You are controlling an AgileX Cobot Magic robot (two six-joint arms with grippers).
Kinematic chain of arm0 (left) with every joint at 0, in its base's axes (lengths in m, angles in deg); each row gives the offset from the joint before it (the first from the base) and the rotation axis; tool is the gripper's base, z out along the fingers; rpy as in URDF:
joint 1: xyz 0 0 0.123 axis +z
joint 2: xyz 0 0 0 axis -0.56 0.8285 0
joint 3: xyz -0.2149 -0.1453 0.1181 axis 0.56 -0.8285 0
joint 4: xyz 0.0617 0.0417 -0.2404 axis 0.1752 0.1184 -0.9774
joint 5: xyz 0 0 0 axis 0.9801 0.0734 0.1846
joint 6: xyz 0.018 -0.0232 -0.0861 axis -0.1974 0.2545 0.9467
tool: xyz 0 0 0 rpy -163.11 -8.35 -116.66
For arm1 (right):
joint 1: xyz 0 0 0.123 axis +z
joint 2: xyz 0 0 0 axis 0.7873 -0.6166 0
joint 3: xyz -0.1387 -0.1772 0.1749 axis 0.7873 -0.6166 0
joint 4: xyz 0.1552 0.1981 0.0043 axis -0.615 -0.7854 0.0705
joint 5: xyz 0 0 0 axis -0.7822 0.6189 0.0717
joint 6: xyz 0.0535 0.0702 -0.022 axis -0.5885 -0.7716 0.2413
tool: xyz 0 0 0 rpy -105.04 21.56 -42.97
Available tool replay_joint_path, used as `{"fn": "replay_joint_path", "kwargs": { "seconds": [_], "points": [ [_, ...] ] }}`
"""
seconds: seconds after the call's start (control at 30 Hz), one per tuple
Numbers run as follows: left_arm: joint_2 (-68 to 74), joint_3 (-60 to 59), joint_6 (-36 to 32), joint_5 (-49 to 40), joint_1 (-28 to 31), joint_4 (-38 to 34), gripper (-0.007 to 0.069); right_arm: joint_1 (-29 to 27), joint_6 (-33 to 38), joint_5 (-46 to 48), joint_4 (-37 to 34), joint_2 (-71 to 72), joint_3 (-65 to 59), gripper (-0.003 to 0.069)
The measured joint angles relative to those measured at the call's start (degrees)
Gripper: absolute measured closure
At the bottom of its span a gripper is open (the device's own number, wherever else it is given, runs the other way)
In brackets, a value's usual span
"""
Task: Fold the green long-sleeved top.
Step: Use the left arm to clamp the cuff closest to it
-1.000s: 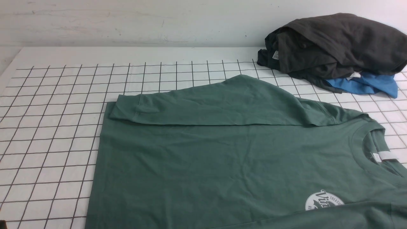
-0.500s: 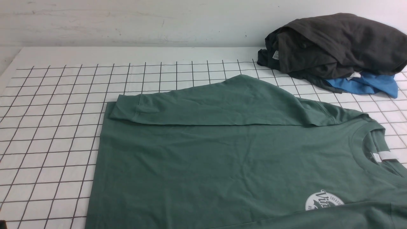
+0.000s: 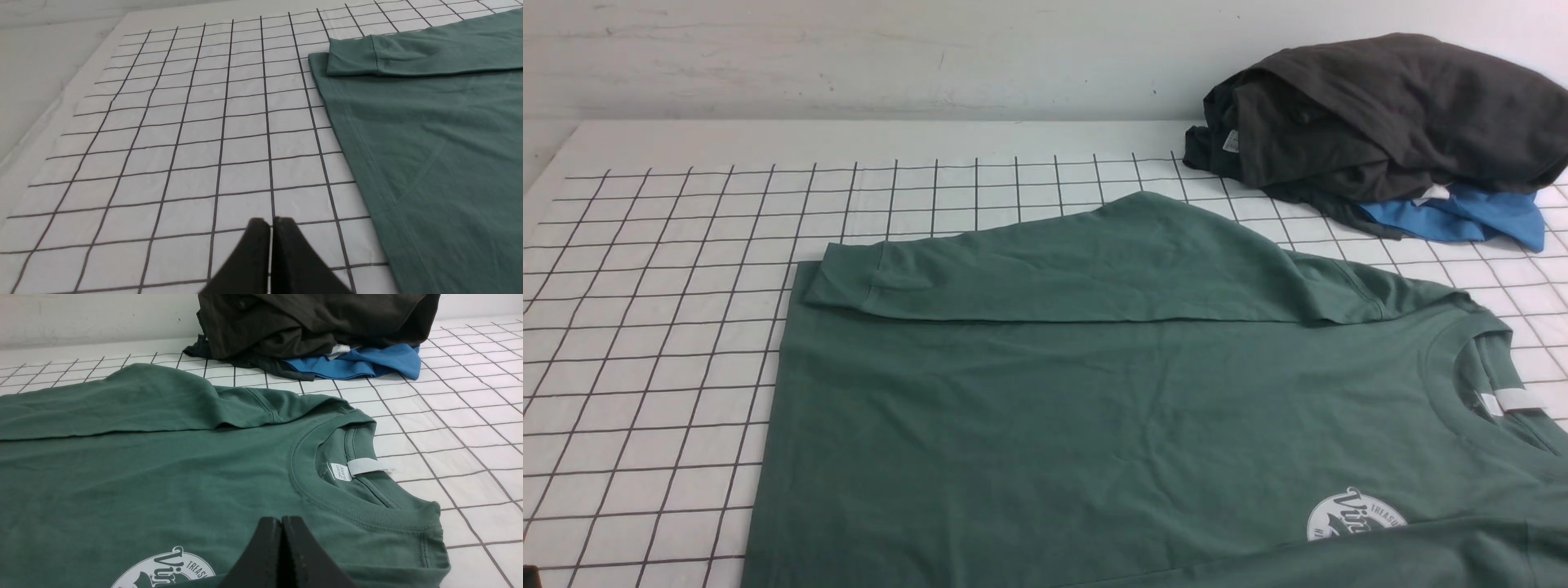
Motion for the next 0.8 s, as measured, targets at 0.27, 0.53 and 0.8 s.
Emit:
{"fn": "replay_joint_path", "kwargs": {
  "seconds": [0.27, 0.53, 0.8],
  "points": [
    [0.0, 0.0, 0.0, 0.0, 0.0, 0.0, 0.0631, 0.0, 0.0, 0.0, 0.0, 0.0, 0.0, 0.0673],
    [0.0, 0.0, 0.0, 0.0, 0.0, 0.0, 0.0631, 0.0, 0.0, 0.0, 0.0, 0.0, 0.0, 0.0673],
    [0.0, 0.0, 0.0, 0.0, 0.0, 1.1, 0.0631, 0.0, 0.0, 0.0, 0.0, 0.0, 0.0, 0.0673]
  ]
}}
